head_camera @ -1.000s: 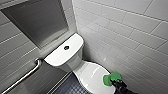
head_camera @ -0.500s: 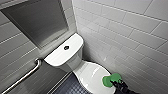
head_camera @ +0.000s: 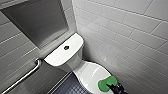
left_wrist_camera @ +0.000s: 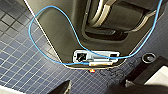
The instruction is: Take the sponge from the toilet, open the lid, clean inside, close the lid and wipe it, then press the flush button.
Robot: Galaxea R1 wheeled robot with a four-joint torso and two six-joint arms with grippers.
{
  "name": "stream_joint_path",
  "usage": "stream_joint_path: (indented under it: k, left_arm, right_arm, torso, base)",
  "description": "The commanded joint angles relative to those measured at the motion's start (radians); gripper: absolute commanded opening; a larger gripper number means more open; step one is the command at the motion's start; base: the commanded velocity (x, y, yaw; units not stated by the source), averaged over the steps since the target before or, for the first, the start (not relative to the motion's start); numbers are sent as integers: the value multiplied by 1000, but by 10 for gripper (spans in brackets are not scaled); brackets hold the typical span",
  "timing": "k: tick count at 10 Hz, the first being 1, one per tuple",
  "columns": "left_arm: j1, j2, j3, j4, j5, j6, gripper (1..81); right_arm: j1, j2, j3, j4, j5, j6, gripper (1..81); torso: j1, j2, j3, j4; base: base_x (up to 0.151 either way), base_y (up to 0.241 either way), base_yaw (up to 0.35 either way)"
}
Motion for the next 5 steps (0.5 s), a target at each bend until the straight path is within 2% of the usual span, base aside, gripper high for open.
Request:
stream_joint_path:
  k: [1,3,5]
  left_arm:
    - [38,-1,11,11,86,2,811]
    - [12,-4,16,6,86,-1,811]
    - [-14,-32,81,8,89,-1,811]
  right_arm:
    - [-9,-183,68,-6,51,5,10]
    - [-101,-259,111,9,123,6,10]
    - [-210,-341,157,7,147,8,10]
  torso:
    - [0,0,0,0]
    - [0,0,0,0]
    - [0,0,0,0]
  base:
    - [0,0,0]
    - [0,0,0]
    - [0,0,0]
